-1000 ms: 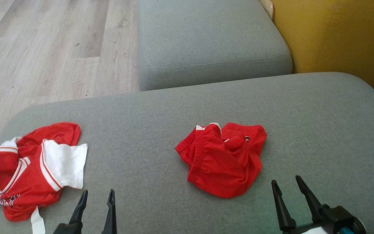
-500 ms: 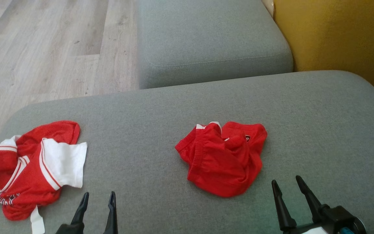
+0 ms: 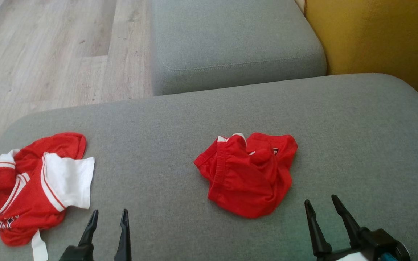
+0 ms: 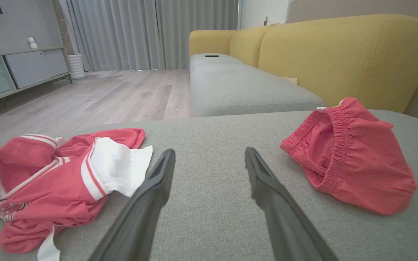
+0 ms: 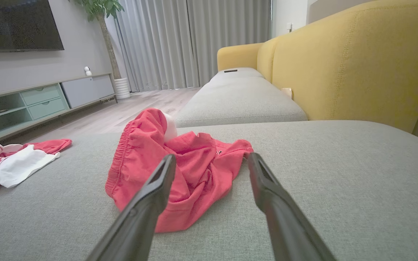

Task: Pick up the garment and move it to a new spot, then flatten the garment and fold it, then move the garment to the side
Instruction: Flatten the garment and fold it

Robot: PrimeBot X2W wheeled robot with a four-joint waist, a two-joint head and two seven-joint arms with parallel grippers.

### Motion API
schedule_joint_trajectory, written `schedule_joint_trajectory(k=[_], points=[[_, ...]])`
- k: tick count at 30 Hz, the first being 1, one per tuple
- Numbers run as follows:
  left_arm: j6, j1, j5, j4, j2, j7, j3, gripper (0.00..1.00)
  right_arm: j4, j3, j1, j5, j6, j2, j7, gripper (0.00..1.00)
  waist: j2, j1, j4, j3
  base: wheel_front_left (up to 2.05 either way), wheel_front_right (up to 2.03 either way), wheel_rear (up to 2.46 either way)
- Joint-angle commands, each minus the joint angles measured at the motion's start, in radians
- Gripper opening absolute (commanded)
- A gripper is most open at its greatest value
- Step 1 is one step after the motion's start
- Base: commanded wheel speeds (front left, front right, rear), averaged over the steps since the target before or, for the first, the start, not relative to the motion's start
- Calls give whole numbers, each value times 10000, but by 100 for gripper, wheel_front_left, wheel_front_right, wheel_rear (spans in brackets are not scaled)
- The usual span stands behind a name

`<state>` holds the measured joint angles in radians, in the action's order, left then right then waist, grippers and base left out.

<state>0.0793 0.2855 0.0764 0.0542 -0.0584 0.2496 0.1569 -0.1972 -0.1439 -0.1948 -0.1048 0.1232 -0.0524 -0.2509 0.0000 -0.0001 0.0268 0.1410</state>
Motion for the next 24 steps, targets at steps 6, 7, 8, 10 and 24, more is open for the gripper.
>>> schedule_joint_trajectory(k=[6, 7, 8, 10, 24], points=[[54, -651, -55, -271, 81, 122, -266, 100, 264, -221, 568, 19, 75, -87, -109, 100, 0, 1, 13, -27, 0, 0, 0], [56, -666, -59, -261, 81, 122, -270, 100, 260, -223, 569, 19, 75, -85, -109, 100, 0, 1, 20, -29, 0, 0, 0], [59, -687, -60, -248, 81, 122, -269, 100, 258, -224, 570, 19, 75, -83, -109, 100, 0, 1, 27, -33, 0, 0, 0], [39, -763, 0, -217, 81, 122, -228, 100, 264, -228, 581, 28, 75, -80, -109, 100, 0, 1, 40, -57, 0, 0, 0], [-1656, -4392, 5329, 1819, 81, -270, 2164, 100, 417, -501, 1197, 92, 75, -326, -109, 100, 0, 1, 306, -1281, 0, 0, 0]])
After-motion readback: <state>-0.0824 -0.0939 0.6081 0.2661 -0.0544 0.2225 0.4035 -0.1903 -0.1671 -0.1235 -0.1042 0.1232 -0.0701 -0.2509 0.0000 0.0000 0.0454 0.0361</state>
